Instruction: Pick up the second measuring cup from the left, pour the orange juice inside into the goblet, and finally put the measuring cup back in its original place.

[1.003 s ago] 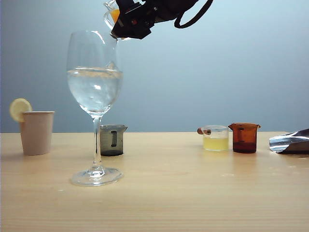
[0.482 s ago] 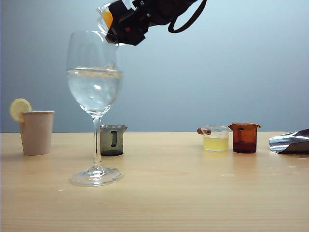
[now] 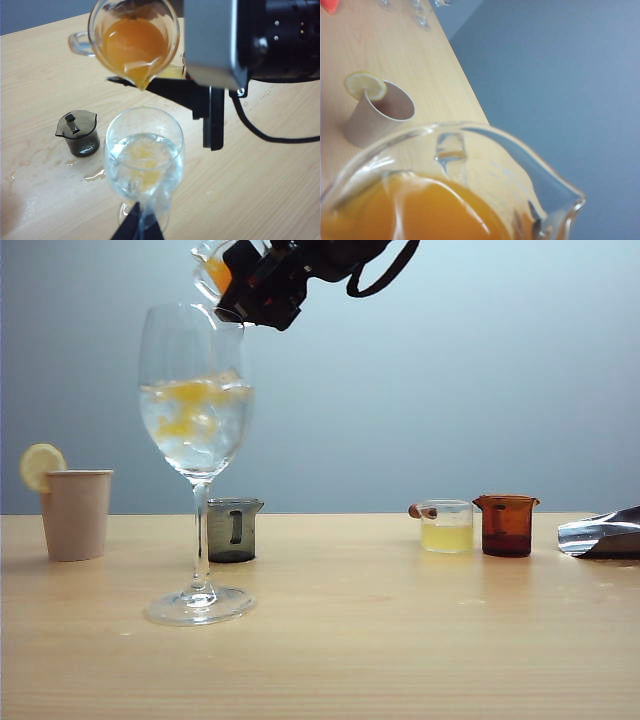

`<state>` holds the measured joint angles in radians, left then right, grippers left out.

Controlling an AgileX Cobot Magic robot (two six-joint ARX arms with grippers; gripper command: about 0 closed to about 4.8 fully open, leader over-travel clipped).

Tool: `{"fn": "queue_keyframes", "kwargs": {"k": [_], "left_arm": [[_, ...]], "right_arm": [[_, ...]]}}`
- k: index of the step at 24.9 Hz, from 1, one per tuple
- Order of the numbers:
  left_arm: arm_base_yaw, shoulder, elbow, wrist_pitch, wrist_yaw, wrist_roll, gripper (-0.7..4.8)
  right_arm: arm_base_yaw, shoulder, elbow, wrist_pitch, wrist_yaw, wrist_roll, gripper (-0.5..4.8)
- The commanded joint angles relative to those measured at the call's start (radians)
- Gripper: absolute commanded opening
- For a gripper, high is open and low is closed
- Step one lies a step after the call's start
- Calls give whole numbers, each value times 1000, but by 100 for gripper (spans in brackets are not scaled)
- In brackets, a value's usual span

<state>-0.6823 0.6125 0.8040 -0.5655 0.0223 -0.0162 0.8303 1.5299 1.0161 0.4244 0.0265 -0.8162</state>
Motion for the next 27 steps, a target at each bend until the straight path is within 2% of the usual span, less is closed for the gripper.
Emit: {"fn": "queue_keyframes", "kwargs": {"k": [1,27], "left_arm": [[0,-2,5,5,0,1,-5],[0,-2,5,5,0,1,-5]], "right_arm": [[0,-8,9,44,-3,-22,220],[0,-8,9,44,-1,-164,220]]}}
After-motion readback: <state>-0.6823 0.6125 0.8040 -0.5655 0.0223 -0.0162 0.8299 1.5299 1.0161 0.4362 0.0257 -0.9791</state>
